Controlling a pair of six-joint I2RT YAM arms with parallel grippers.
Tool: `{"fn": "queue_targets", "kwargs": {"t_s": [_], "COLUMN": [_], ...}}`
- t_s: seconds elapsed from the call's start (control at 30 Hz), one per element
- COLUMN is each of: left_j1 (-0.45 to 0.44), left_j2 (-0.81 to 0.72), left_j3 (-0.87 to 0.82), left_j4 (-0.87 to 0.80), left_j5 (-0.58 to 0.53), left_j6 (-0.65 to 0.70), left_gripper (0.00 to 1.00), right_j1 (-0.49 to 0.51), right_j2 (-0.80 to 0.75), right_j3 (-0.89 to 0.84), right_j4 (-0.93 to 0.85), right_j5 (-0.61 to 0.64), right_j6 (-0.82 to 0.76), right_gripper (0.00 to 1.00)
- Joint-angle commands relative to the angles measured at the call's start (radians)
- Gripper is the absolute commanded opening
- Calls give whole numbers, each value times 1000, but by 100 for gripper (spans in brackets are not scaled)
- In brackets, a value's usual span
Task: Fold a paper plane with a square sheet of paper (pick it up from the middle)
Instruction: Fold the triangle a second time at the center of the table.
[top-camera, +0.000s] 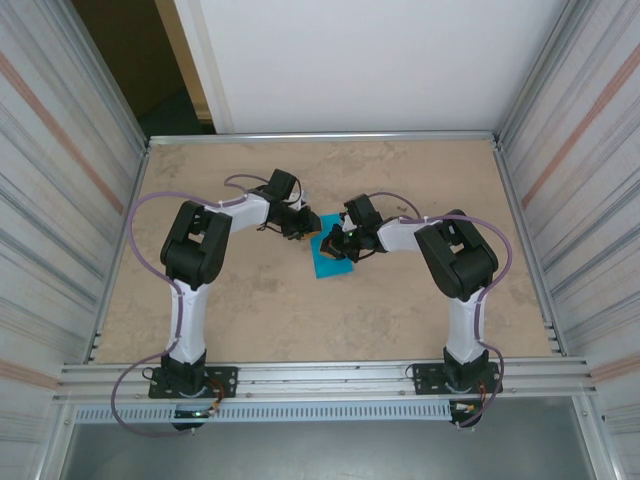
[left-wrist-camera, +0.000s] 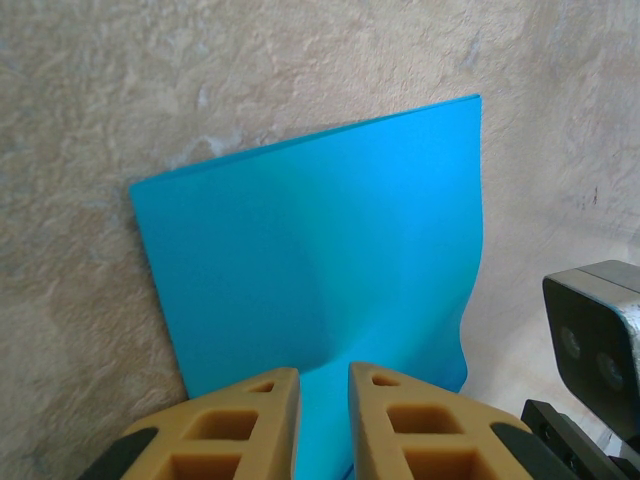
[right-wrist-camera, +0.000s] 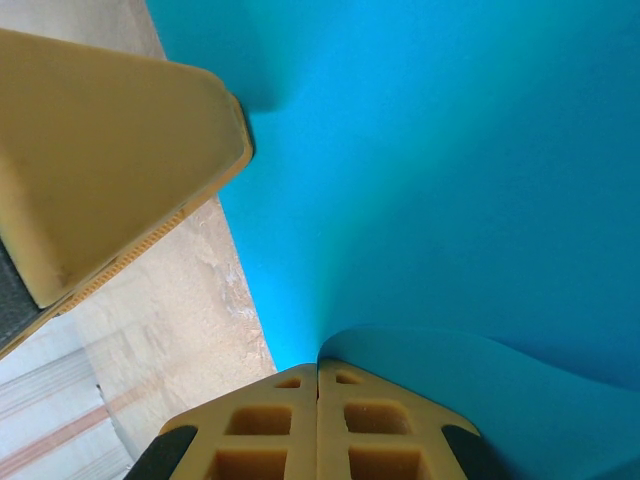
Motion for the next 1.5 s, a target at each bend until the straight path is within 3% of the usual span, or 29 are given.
{"fn": "queue_targets", "kwargs": {"t_s": [0.0, 0.47, 0.77, 1.1, 1.27, 1.47], "left_j1": [-4, 4, 101, 152, 144, 98], "left_j2": [27, 16, -108, -281, -328, -348], "left_j3": [-28, 2, 60, -64, -157, -234], "left_j4": [-48, -63, -75, -115, -60, -14], "left_j5": [-27, 2, 59, -87, -52, -27], "left_j6": [-7, 0, -8, 13, -23, -57], "left_gripper": [21, 22, 28, 36, 36, 30], "right_j1": [7, 5, 3, 2, 2, 0], "right_j2": [12, 24, 28, 27, 28, 27], "right_j3": [17, 19, 27, 35, 33, 29], "right_j4": [-46, -65, -88, -69, -78, -101], "right_j5": [15, 12, 18, 11, 20, 36], "right_j6": [14, 15, 15, 23, 14, -1], "right_gripper": [0, 0, 16, 43, 42, 30]}}
